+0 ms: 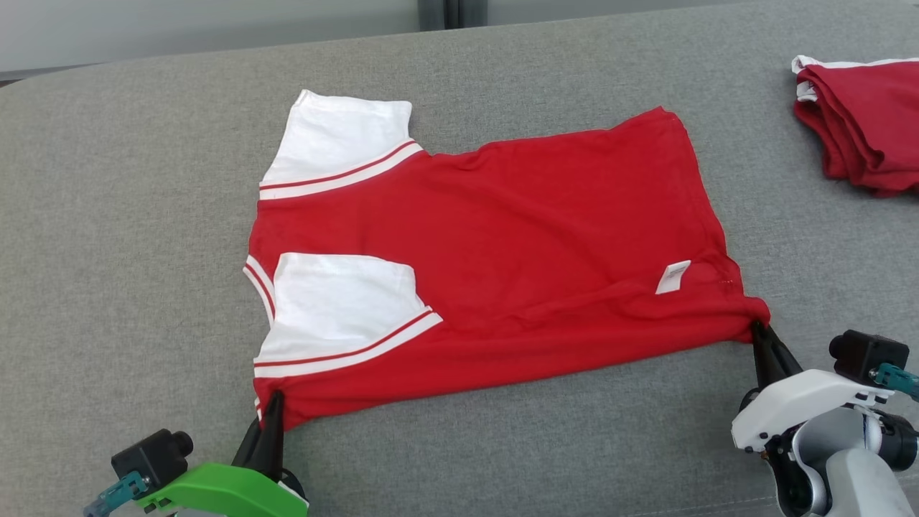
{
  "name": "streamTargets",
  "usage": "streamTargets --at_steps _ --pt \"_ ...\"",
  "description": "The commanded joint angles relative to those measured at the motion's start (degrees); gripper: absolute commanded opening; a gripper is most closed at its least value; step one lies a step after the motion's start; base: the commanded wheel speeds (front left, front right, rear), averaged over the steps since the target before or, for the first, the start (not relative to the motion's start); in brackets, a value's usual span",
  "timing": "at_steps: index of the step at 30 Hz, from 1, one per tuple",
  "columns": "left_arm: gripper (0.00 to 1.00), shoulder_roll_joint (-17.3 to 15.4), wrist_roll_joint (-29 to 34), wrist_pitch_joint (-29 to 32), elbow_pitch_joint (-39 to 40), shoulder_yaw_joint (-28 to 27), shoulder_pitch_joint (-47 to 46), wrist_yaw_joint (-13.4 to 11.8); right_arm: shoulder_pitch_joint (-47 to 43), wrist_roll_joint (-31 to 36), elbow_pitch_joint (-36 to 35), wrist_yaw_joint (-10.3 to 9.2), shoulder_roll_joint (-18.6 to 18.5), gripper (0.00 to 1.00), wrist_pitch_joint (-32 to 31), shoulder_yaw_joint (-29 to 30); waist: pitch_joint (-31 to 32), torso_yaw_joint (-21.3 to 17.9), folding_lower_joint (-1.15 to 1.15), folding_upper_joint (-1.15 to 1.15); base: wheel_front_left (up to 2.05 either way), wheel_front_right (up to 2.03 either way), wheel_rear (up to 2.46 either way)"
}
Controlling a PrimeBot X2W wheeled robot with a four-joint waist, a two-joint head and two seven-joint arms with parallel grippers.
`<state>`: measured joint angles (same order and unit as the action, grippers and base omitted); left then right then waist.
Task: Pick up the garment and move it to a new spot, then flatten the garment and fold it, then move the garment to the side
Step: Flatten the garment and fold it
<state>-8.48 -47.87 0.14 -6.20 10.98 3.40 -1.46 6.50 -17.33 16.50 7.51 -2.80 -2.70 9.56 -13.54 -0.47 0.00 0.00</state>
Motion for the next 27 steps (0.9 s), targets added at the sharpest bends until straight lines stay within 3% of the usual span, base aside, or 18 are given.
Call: streamTargets --at_steps 1,3,4,5,6,7,12,17,23,27 --pt "0.00 -0.14 -0.07 -0.29 -0.65 -0.13 -0.90 0.42 0.98 -0.08 1.12 -0.06 -0.18 0.02 0.91 -0.26 -0.12 0.19 0.00 0.00 0.00 0.00 0.00" --pt "0.02 -0.16 0.28 -0.89 -1.30 -0.13 -1.27 0.38 1.61 -0.27 2.74 -0.06 -0.15 0.29 1.69 -0.99 -0.13 0.35 0.00 0.00 0.00 0.00 0.00" --pt "0.23 -0.20 0.41 -1.05 -1.47 -0.23 -1.41 0.42 1.85 -0.31 3.20 -0.06 -0.19 0.47 2.00 -1.26 -0.10 0.40 0.00 0.00 0.00 0.00 0.00" --pt "0.44 -0.35 0.60 -1.45 -1.64 -0.34 -1.48 0.48 1.96 -0.21 3.75 -0.06 -0.19 1.00 2.42 -1.66 -0.02 0.44 0.00 0.00 0.00 0.00 0.00" --pt "0.78 -0.52 0.79 -1.72 -1.60 -0.38 -1.47 0.52 1.91 -0.08 4.01 -0.06 -0.19 1.00 2.60 -1.79 0.07 0.47 0.00 0.00 0.00 0.00 0.00" --pt "1.00 -0.68 0.89 -1.94 -1.38 -0.42 -1.43 0.56 1.76 0.15 4.09 -0.05 -0.19 1.00 2.93 -1.78 0.18 0.49 0.00 0.00 0.00 0.00 0.00" --pt "1.00 -2.03 2.11 -2.53 1.21 -0.74 -1.36 -0.06 0.70 1.46 2.12 -0.06 -0.18 1.00 3.84 -0.75 0.55 0.22 0.00 0.00 0.00 0.00 0.00" --pt "1.00 -6.34 4.80 -0.36 4.97 -1.51 -5.12 -1.02 1.17 2.46 -2.24 -0.06 -0.17 1.00 3.82 -0.04 -0.14 -0.37 0.00 0.00 0.00 0.00 0.00" --pt "1.00 -11.54 9.71 6.63 7.73 1.21 -17.11 -1.15 3.85 3.05 -6.78 -0.05 -0.18 1.00 2.81 -1.15 -3.05 -1.22 0.00 0.00 0.00 0.00 0.00" --pt "1.00 -14.76 12.54 12.92 5.90 3.45 -29.06 0.53 8.05 4.10 -8.57 -0.05 -0.14 1.00 2.24 -2.72 -7.28 -2.67 0.00 0.00 0.00 0.00 0.00"
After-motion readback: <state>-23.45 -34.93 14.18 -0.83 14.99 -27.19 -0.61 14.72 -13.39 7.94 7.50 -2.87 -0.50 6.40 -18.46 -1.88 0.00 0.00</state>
